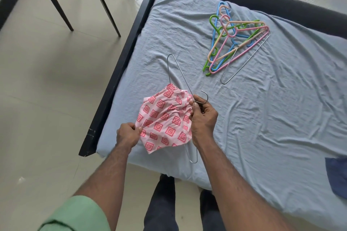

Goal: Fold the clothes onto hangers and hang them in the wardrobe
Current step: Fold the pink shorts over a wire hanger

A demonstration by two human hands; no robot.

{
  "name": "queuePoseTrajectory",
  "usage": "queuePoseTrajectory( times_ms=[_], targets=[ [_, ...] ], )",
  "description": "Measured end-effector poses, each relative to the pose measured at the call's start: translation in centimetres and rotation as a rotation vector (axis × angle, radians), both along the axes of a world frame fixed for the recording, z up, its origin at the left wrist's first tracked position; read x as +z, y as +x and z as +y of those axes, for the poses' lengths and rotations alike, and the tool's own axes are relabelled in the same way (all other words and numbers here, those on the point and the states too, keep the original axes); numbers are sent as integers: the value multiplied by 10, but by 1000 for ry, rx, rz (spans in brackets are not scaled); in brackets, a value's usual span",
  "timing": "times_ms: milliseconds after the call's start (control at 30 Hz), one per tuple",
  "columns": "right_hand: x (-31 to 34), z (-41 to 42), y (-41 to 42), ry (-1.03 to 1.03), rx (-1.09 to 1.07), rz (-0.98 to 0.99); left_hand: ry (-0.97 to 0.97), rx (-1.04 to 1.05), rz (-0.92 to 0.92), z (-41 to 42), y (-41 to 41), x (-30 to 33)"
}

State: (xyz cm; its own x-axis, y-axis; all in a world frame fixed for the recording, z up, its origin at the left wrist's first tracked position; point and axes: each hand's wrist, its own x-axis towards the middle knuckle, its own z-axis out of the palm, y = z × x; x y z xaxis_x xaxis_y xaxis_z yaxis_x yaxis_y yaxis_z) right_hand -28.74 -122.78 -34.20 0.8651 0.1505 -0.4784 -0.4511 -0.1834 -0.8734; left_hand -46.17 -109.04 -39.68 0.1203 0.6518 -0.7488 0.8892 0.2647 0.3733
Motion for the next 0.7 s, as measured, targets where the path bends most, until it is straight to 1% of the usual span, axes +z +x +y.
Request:
queuePoseTrajectory(
  times_ms=[100, 167, 200, 300, 400, 500, 633, 700],
  targets=[
    [14, -6, 1, 63, 88, 28, -48, -30, 15, -9, 1, 11],
    [30, -10, 3, 87, 152, 5, -68, -101, 27, -15, 3, 27],
    [40, -12, 5, 87, 184, -21, -71, -138, 13, -17, 5, 38],
    [74, -21, 14, 77, 287, -101, -47, -235, -106, -22, 15, 79],
    [113, -28, 25, 93, 408, -150, 79, -361, -221, -27, 31, 129],
    [167, -26, 37, 122, 552, -214, 234, -410, -333, -31, 49, 196],
    [259, -9, 43, 131, 830, -299, 503, -368, -392, -27, 54, 290],
    [309, 5, 38, 130, 974, -388, 650, -238, -411, -20, 45, 344]
  ],
)
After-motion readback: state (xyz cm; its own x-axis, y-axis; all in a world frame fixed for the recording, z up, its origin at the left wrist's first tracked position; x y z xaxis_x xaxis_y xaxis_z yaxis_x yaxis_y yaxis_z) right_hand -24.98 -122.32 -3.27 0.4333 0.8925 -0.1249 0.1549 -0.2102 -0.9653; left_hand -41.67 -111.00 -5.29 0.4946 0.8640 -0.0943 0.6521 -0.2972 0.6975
